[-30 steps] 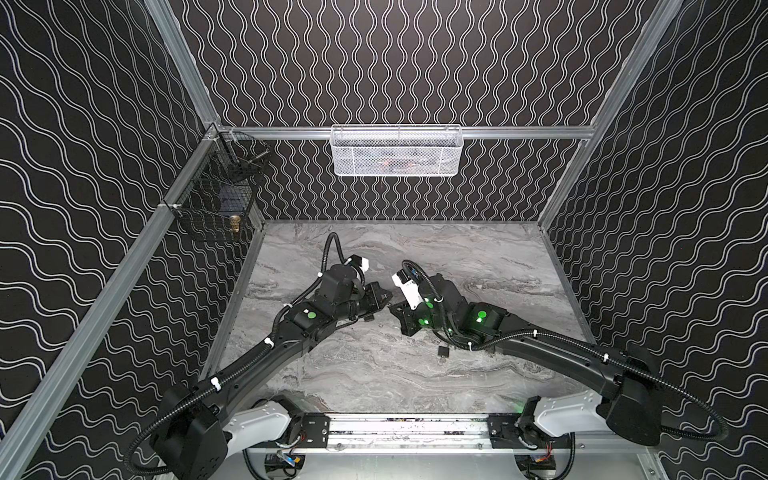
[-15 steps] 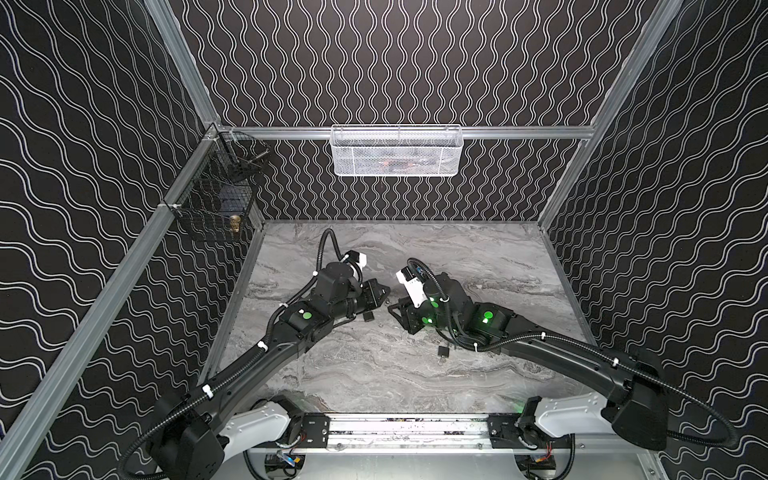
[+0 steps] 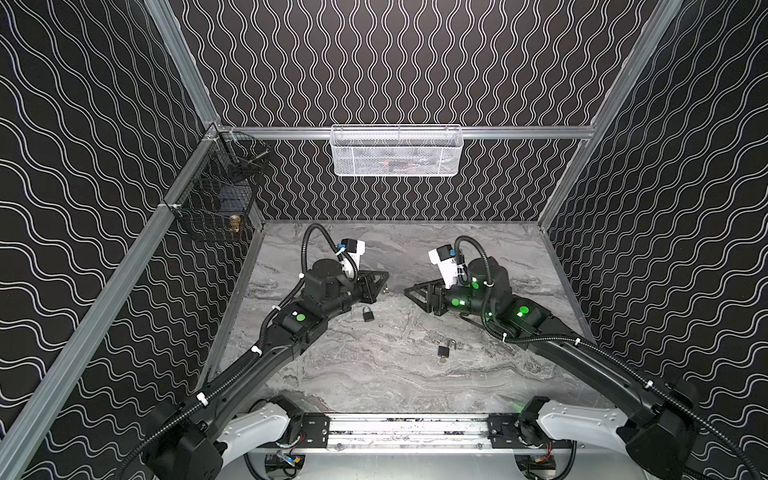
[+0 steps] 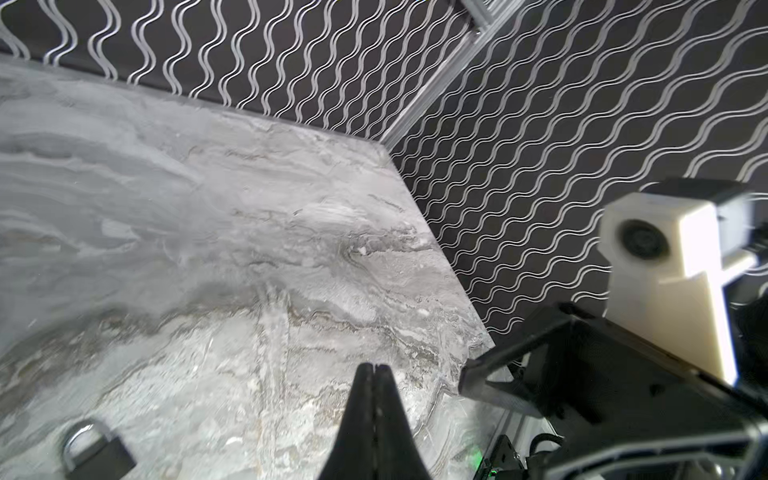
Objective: Unlock with the key
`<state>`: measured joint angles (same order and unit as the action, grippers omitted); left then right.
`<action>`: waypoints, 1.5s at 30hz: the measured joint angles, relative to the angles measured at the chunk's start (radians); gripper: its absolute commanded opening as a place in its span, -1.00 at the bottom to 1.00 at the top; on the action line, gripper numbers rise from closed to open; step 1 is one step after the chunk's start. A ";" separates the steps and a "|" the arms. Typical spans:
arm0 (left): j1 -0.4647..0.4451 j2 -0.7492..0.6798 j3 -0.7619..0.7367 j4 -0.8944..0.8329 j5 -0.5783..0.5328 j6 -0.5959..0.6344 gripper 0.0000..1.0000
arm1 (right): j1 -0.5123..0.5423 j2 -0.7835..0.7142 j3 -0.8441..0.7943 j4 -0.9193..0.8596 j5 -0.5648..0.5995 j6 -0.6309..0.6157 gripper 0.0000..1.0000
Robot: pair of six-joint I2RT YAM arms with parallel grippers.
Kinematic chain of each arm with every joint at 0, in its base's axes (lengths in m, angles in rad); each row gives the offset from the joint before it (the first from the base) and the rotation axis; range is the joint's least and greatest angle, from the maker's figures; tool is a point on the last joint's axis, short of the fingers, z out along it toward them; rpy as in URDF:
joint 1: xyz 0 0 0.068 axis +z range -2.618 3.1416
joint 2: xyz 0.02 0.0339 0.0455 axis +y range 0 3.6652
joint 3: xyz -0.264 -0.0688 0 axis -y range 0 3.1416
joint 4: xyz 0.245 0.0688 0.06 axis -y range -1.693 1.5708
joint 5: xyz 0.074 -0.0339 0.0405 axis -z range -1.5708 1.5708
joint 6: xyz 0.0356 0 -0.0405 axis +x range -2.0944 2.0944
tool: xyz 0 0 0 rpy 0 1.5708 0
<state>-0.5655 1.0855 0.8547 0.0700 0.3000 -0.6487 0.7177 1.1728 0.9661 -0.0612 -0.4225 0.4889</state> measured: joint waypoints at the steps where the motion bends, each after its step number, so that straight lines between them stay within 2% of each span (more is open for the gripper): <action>1: 0.001 0.002 -0.007 0.024 0.011 0.000 -1.00 | -0.008 0.001 -0.008 0.019 -0.034 0.017 -0.05; 6: 0.002 0.014 -0.039 0.167 0.071 -0.001 -1.00 | -0.031 0.032 -0.014 0.150 -0.173 0.074 -0.09; 13: 0.003 0.042 -0.045 0.299 0.133 -0.005 -1.00 | -0.044 0.063 -0.003 0.240 -0.266 0.098 -0.13; 30: 0.003 0.081 -0.056 0.448 0.217 -0.034 -1.00 | -0.077 0.121 0.057 0.272 -0.320 0.093 -0.33; 36: 0.003 0.082 -0.056 0.459 0.224 -0.035 -1.00 | -0.080 0.121 0.057 0.267 -0.326 0.085 -0.30; 45: 0.003 0.082 -0.054 0.467 0.228 -0.036 -1.00 | -0.099 0.068 0.042 0.245 -0.266 0.068 -0.27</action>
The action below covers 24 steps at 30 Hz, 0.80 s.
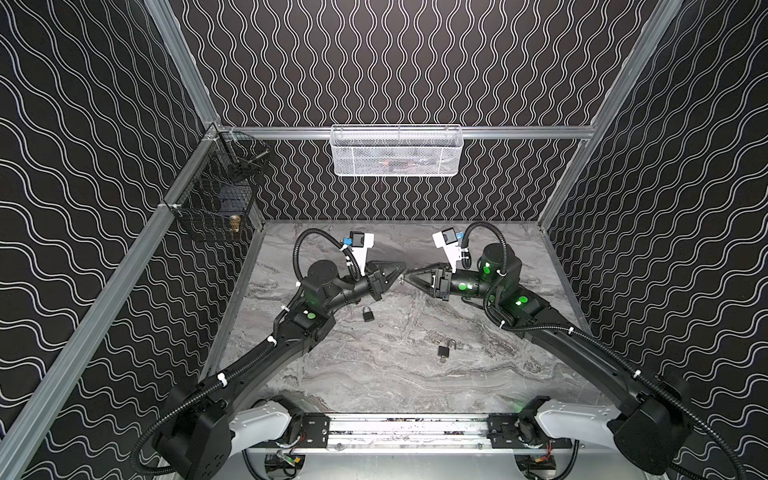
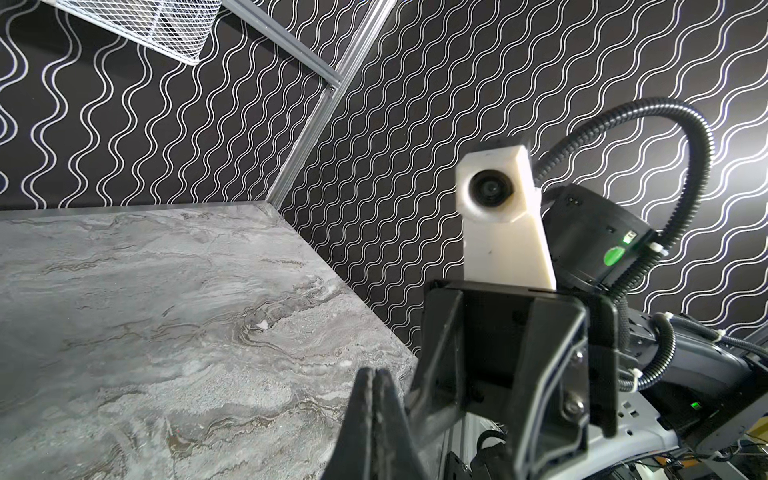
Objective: Unlock with the key
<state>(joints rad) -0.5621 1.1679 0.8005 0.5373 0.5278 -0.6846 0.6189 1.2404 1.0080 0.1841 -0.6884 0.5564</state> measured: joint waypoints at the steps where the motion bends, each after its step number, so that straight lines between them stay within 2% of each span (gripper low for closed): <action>1: 0.000 0.001 0.000 0.003 0.000 0.000 -1.00 | -0.001 0.008 0.000 -0.003 -0.001 0.000 -0.26; 6: 0.000 0.006 0.000 0.015 0.004 -0.019 -1.00 | -0.002 0.051 0.008 -0.010 -0.019 0.001 -0.27; 24: 0.000 0.008 0.001 0.047 0.011 -0.019 -1.00 | -0.003 0.097 0.010 0.058 -0.099 0.043 -0.70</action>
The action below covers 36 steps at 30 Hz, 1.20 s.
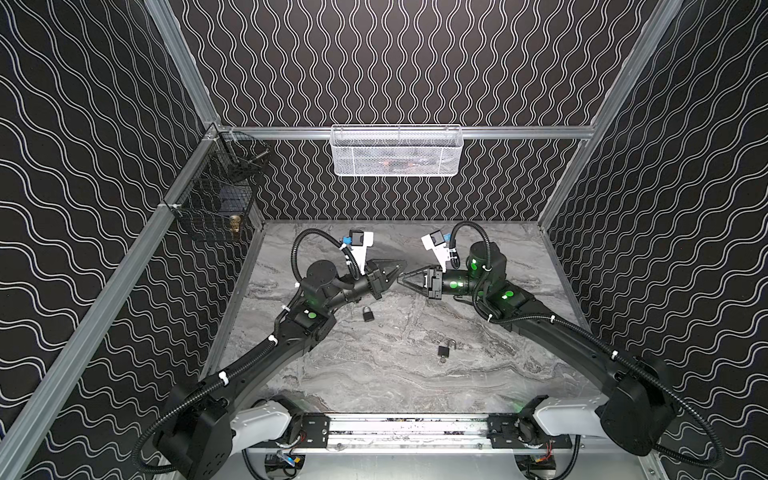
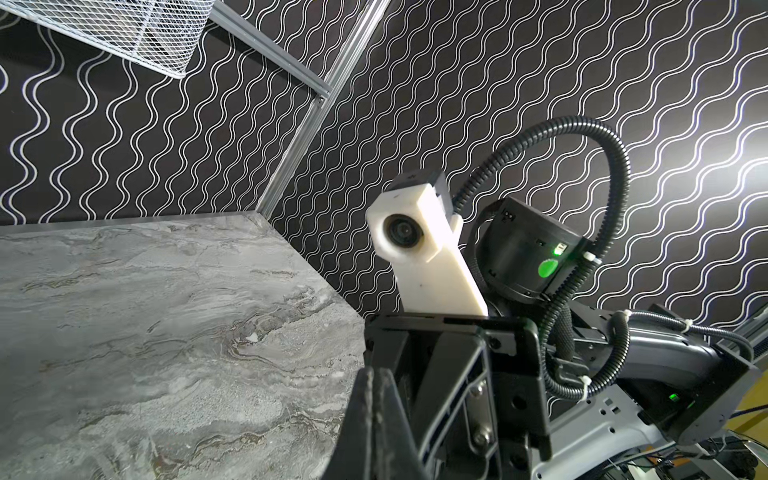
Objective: Unlock with the key
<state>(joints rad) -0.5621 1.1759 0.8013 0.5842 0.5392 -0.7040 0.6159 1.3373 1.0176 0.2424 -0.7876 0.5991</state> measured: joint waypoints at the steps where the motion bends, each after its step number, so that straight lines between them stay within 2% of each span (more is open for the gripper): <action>1: 0.000 0.000 0.000 0.000 0.000 0.000 -1.00 | 0.000 -0.001 -0.003 0.011 -0.001 0.007 -0.75; 4: 0.000 -0.002 0.000 0.000 0.006 0.000 -1.00 | -0.002 -0.002 -0.011 0.027 -0.008 0.015 -0.80; 7: 0.000 -0.005 0.000 0.001 0.008 0.001 -1.00 | -0.002 -0.002 -0.013 0.039 -0.016 0.027 -0.98; 15: 0.000 -0.018 0.000 -0.002 0.014 0.005 -0.99 | -0.003 -0.003 -0.015 0.062 -0.025 0.045 -1.00; 22: 0.000 -0.055 0.024 -0.082 0.003 0.029 -0.12 | -0.006 -0.005 -0.012 0.029 0.006 0.030 -1.00; 29: 0.002 -0.141 0.061 -0.275 -0.094 0.069 0.24 | -0.015 -0.017 -0.006 -0.110 0.065 -0.009 -1.00; 32: 0.002 -0.181 0.076 -0.406 -0.170 0.082 0.37 | -0.016 -0.030 -0.014 -0.179 0.111 -0.018 -1.00; 36: 0.002 -0.183 0.119 -0.635 -0.302 0.082 0.44 | -0.016 -0.031 -0.086 -0.235 0.150 -0.024 -1.00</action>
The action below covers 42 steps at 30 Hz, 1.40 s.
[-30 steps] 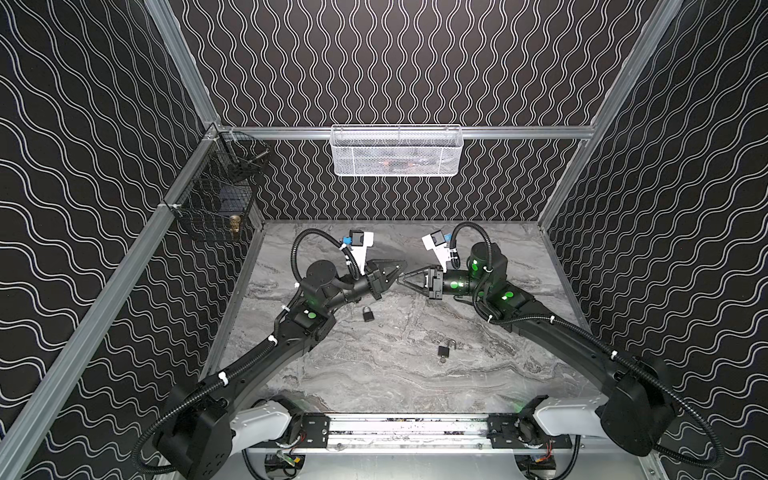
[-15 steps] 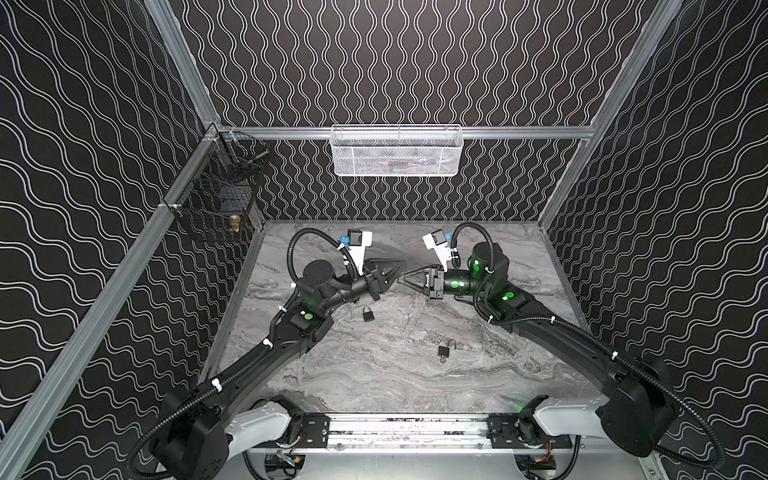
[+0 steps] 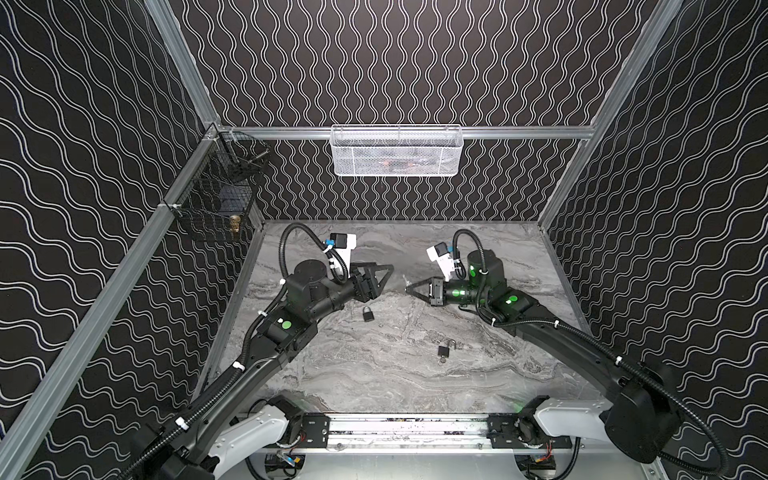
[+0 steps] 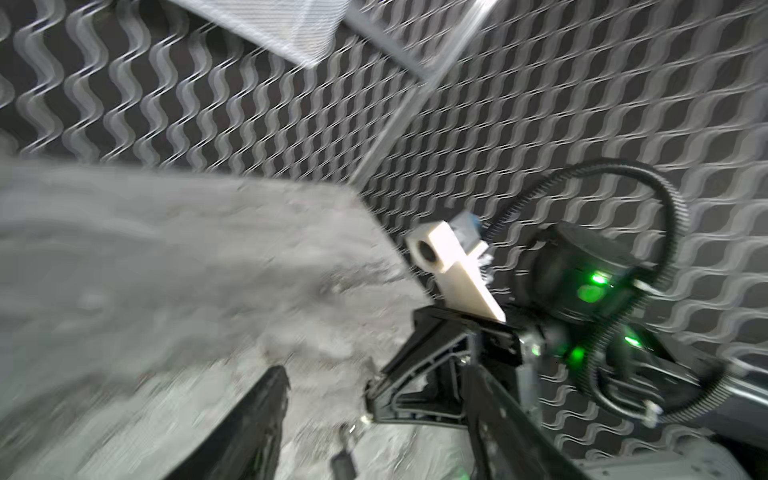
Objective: Unlock with the key
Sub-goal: 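Lower the left gripper over the second black padlock while the right gripper holds the key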
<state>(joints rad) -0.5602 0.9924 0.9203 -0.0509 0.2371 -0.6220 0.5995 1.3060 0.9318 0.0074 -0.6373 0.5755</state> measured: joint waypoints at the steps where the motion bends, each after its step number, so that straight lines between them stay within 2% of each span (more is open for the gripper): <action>1: 0.000 0.014 0.016 -0.063 -0.033 0.000 0.46 | 0.000 0.006 -0.018 -0.010 0.004 0.000 -1.00; 7: 0.000 0.163 0.085 -0.373 -0.185 -0.005 0.56 | 0.013 0.031 -0.118 -0.010 0.027 0.043 -1.00; 15: 0.000 0.352 0.121 -0.557 -0.270 -0.016 0.61 | 0.051 0.084 -0.192 0.052 0.065 0.102 -1.00; 27: -0.002 0.605 0.195 -0.588 -0.307 -0.008 0.58 | 0.092 0.168 -0.222 0.135 0.105 0.191 -1.00; 42: -0.071 0.839 0.277 -0.573 -0.355 -0.048 0.47 | 0.085 0.188 -0.217 0.140 0.119 0.182 -1.00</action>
<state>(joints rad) -0.6312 1.8313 1.1973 -0.6235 -0.1181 -0.6697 0.6842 1.4944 0.7147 0.1471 -0.5186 0.7578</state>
